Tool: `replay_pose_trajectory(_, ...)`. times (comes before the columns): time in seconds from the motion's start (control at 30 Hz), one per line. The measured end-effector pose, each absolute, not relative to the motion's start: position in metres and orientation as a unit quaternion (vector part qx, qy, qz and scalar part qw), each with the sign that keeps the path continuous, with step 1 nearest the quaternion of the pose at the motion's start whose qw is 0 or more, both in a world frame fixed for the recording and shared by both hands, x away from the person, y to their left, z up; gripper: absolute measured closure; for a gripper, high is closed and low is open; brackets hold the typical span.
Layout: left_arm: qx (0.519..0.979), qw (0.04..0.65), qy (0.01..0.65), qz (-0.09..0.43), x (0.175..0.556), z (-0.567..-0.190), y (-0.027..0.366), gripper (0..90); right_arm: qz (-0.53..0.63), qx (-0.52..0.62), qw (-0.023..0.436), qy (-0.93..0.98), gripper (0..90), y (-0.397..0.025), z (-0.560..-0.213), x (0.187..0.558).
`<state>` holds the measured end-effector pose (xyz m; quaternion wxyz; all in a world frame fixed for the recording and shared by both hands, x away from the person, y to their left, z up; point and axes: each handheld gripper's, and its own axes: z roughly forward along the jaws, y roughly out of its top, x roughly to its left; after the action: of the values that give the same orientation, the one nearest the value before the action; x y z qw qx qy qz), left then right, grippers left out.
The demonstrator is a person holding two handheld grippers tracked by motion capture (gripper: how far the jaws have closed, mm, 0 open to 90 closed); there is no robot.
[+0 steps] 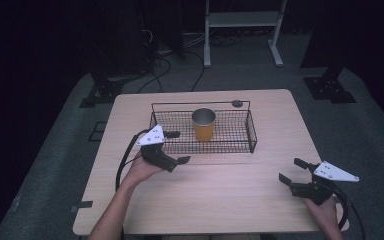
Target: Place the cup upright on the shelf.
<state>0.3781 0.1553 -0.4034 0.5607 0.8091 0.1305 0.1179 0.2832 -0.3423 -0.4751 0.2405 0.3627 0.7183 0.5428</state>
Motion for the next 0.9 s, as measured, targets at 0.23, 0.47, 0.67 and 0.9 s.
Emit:
replay_pose_trajectory(0.23, 0.809, 0.562, 0.124, 0.119, 0.374, -0.402, 0.154, 3.4, 0.544, 0.363, 0.240, 0.717, 12.7, -0.343, -0.475, 0.283)
replay_pose_trajectory(0.47, 0.808, 0.564, 0.124, 0.115, 0.368, -0.408, 0.154, 3.4, 0.543, 0.363, 0.240, 0.718, 12.7, -0.343, -0.475, 0.283)
replay_pose_trajectory(0.67, 0.813, 0.558, 0.124, 0.109, 0.365, -0.411, 0.155, 3.4, 0.543, 0.364, 0.240, 0.717, 12.7, -0.343, -0.475, 0.283)
replay_pose_trajectory(0.9, 0.809, 0.564, 0.123, 0.110, 0.359, -0.416, 0.153, 3.4, 0.544, 0.363, 0.240, 0.718, 12.7, -0.343, -0.475, 0.283)
